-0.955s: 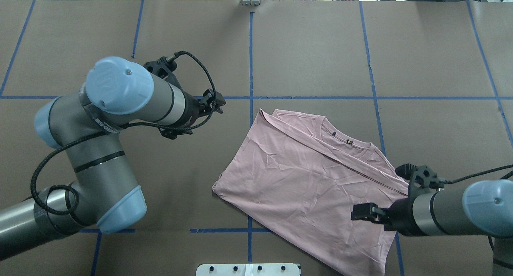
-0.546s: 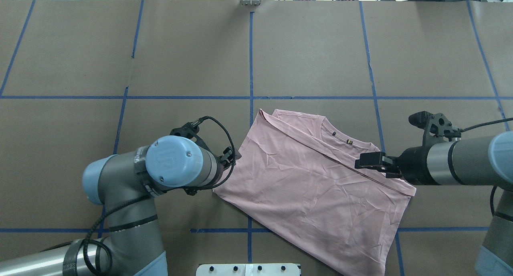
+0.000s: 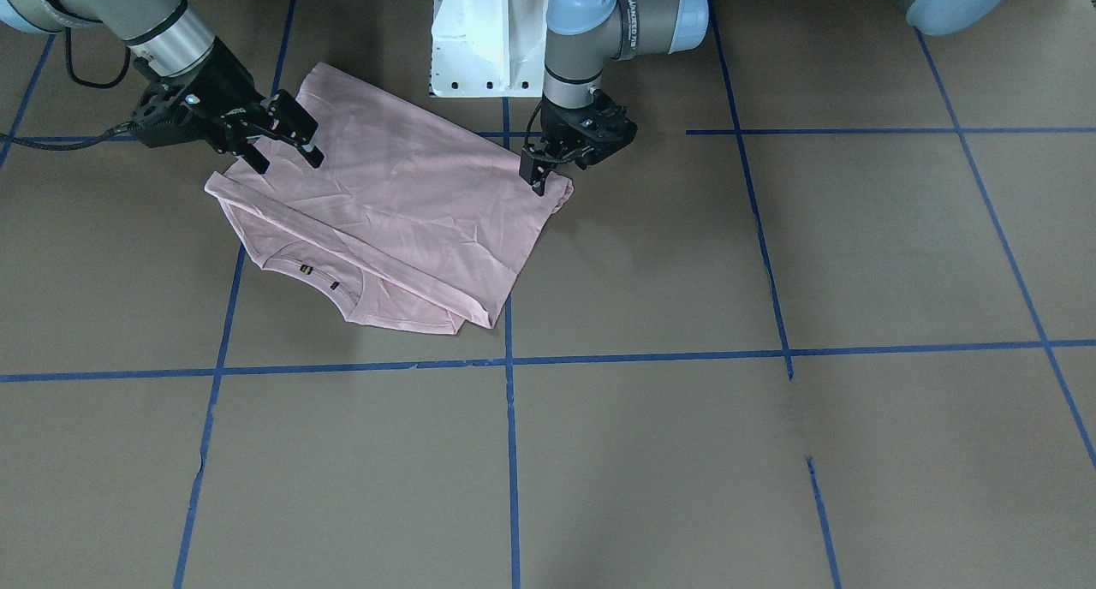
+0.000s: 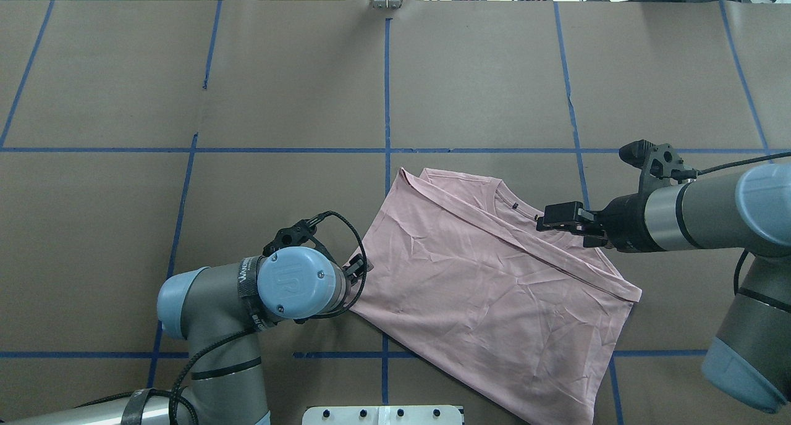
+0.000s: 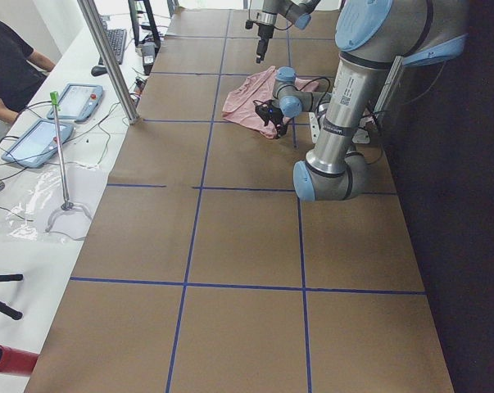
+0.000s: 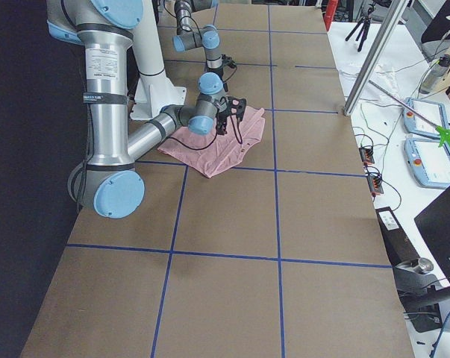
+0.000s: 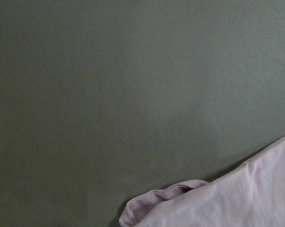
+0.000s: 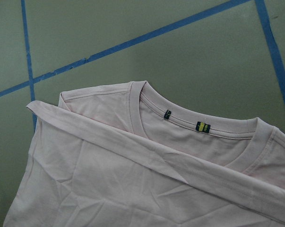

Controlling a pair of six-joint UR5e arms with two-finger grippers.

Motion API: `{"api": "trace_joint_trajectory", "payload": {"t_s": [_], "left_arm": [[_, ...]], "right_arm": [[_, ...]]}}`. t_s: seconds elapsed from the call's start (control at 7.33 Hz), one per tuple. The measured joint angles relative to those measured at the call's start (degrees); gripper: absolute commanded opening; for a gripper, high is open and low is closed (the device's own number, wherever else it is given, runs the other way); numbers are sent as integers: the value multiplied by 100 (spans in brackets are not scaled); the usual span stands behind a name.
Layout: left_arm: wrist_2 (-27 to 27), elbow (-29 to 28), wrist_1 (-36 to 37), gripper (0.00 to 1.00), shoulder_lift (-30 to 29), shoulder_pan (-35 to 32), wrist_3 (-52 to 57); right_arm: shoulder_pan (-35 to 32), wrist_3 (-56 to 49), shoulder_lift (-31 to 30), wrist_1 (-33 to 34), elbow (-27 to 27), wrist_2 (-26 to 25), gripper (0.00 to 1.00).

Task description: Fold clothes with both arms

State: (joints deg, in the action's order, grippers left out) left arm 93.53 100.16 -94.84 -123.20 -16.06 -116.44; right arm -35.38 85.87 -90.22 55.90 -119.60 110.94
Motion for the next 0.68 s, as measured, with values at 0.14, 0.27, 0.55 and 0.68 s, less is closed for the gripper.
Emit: {"api": "trace_joint_trajectory", "payload": {"t_s": [0.14,0.27,0.55,0.68], "left_arm": [[-11,-34,-4,85,-2,3,-1],[-37,-75,-14,75,-5,5,1],[-82,-114,-26,26,-41,6,6],[-89,-115,-22,1,-72,6,7]], "right_arm": [[-7,2,8,0,3,4,100],[-13,9,10,0,6,8,100],[-14,26,8,0,9,12,100],[-14,33,3,0,13,7,100]]}}
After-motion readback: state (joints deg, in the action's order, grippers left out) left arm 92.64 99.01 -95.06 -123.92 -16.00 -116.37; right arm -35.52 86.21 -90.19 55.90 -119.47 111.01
